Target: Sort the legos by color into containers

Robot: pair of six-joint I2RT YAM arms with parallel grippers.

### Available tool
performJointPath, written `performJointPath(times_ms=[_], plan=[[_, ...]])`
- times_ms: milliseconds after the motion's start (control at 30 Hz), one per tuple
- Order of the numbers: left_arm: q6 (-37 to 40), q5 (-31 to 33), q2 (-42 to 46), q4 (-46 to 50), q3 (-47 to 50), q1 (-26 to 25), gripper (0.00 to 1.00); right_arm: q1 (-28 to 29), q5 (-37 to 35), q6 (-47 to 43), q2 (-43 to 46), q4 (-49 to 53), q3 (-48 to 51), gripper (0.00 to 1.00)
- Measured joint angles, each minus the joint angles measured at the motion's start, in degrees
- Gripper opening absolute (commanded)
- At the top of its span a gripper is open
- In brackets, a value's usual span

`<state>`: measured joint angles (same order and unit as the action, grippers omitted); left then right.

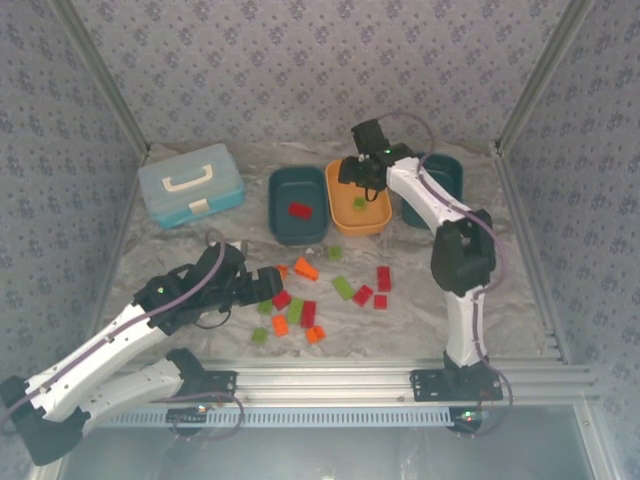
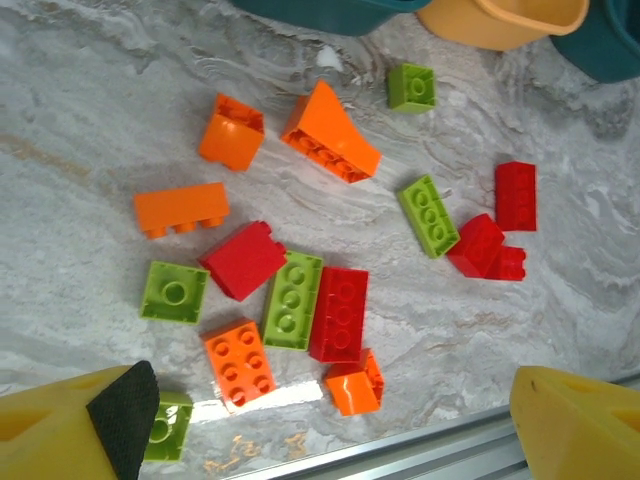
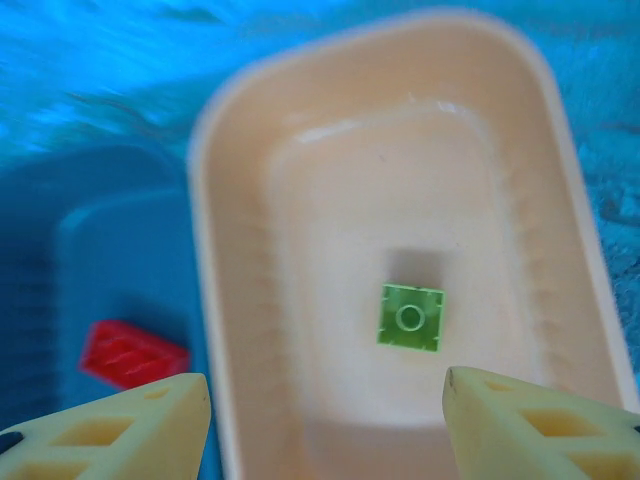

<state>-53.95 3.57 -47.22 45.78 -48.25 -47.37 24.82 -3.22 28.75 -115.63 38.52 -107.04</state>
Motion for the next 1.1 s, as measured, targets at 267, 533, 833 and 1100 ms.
performJointPath(times_ms=[267,533,833,1100], plan=[[-6.54,0.83,-1.38,6.71,2.73,-0.33,0.75,12.22,-0.2,-2.97,28.59,-4.42,20.92,0.68],[-9.35,-2.75,-7.19,10.78,8.59,-6.38,0.76,29.83,1.57,-2.03,48.52,-7.06,46.56,0.69],[-8.37,-3.15,-17.07,5.22,10.08,-8.26,0.71,37.7,0.61,3.37,56.08,-8.11,56.28,0.68],[-6.88,-1.97,-21.79,3.3,10.08,-8.26,0.66,39.6,-0.74,5.4,56.3,-9.68,56.65,0.68]])
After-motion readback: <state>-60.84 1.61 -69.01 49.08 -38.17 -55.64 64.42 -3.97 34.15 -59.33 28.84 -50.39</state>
